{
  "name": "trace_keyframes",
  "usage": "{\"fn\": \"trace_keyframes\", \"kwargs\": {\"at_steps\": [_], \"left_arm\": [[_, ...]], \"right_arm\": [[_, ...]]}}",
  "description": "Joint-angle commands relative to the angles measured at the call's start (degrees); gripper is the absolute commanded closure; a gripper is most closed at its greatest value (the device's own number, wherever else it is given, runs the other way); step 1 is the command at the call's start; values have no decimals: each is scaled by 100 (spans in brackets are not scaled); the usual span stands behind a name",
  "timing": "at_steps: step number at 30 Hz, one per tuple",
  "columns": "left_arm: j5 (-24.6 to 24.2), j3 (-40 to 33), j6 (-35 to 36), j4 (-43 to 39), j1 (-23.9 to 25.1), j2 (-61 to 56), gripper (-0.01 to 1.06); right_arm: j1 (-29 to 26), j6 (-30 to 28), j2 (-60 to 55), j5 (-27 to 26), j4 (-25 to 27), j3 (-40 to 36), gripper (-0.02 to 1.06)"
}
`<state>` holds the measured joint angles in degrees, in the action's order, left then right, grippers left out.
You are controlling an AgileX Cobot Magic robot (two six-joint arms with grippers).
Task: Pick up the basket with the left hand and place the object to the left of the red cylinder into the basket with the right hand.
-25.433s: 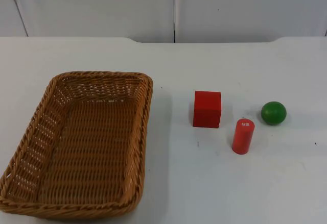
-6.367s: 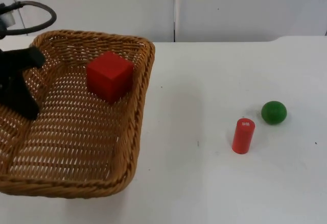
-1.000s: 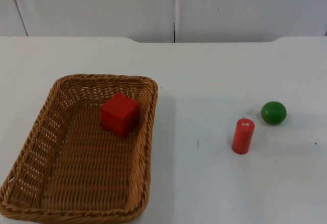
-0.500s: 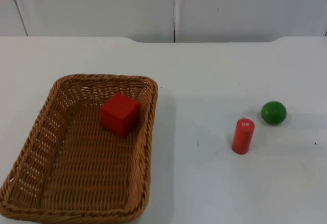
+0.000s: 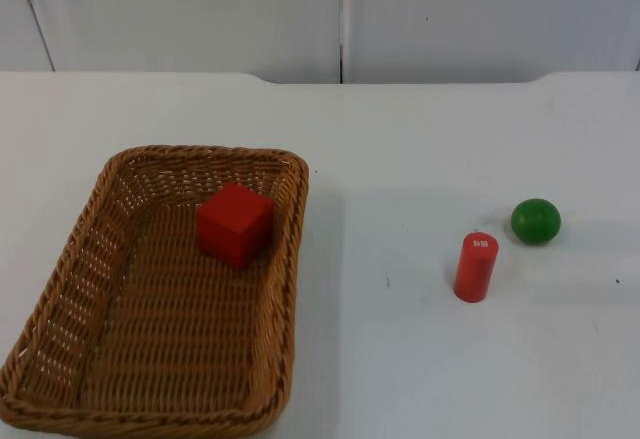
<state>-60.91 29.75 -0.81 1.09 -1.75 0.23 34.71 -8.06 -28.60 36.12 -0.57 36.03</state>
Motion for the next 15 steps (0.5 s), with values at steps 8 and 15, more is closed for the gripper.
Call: {"fn": "trace_keyframes", "kwargs": {"at_steps": [8, 15], "left_arm": [[21, -33, 114, -253, -18, -23, 0], [-22, -89, -139, -109, -18, -23, 0]], "right_arm": [[-26, 249, 735, 245, -116, -278, 24], [-26, 570, 1410, 707, -116, -455, 24]]}}
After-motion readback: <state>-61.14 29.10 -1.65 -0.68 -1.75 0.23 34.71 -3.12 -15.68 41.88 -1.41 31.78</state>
